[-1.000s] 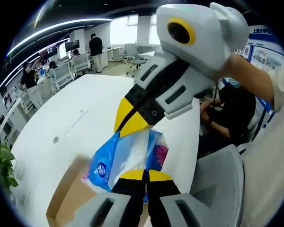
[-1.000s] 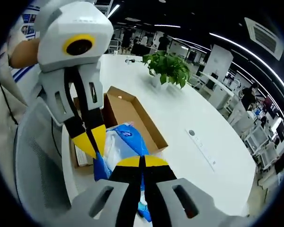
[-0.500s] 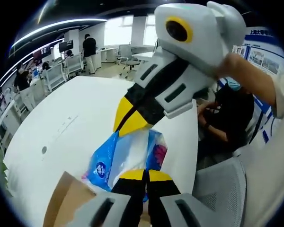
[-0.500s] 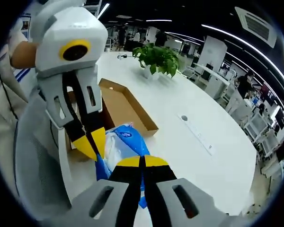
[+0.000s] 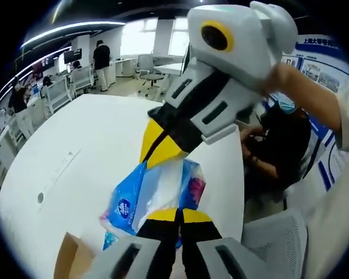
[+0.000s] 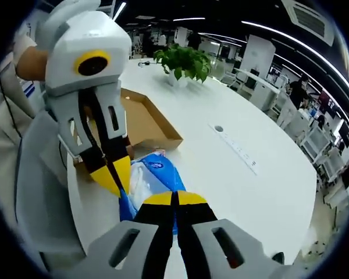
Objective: Operate the shoe box by opening the lid, removing the specified soft item, and placing it in the target area until the item is outside and the box remains undamaged.
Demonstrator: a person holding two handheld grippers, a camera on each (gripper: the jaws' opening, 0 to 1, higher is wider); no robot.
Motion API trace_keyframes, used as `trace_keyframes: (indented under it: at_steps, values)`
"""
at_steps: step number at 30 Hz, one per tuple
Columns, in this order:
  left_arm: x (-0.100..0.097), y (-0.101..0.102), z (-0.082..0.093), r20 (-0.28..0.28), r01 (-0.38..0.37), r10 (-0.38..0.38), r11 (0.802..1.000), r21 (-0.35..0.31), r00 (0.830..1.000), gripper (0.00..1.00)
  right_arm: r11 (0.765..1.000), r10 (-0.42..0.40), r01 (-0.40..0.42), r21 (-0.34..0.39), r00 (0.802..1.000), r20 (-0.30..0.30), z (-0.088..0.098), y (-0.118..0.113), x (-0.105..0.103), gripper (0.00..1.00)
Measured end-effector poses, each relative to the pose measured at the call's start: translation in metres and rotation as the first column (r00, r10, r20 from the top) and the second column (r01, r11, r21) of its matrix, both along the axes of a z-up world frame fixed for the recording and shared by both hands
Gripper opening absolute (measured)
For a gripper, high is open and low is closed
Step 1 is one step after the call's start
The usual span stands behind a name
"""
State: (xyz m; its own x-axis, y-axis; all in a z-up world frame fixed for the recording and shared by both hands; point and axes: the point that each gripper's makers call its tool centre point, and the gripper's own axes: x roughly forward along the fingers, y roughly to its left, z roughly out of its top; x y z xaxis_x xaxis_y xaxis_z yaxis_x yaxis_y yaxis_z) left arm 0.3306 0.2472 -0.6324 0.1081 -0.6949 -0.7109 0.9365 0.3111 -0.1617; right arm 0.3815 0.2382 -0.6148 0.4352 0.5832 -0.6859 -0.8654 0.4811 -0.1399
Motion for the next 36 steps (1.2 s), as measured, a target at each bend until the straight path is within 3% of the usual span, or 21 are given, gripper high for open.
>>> trace_keyframes:
  at_steps: [21, 36]
  values:
    - [0.017, -0.066, -0.027, -0.052, 0.068, -0.068, 0.998, -0.012, 0.996, 0.00, 0.999, 0.034, -0.036, -0.019, 0.997, -0.065, -0.030, -0.059, 0.017, 0.00]
    - [0.031, -0.104, -0.050, -0.132, 0.089, -0.090, 0.996, -0.009, 0.987, 0.00, 1.000, 0.008, -0.010, -0.023, 0.993, -0.120, -0.057, -0.087, 0.035, 0.00]
